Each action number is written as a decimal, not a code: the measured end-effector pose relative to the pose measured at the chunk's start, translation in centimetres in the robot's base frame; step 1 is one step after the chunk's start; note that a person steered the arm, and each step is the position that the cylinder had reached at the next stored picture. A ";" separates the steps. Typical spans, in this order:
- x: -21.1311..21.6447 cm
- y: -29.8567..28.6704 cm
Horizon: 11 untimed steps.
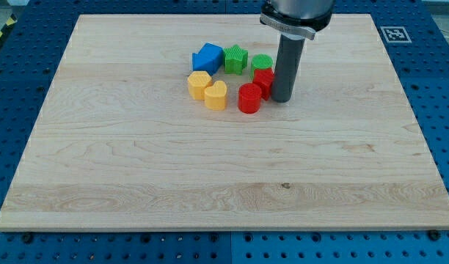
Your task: Move the red blocks towards the bottom center
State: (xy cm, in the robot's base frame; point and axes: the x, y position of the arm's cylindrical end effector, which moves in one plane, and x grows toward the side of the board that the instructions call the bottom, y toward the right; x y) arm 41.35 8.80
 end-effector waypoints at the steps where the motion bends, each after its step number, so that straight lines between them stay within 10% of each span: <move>1: 0.0 0.0; 11: -3.0 1.7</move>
State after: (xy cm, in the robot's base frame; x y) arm 38.35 10.55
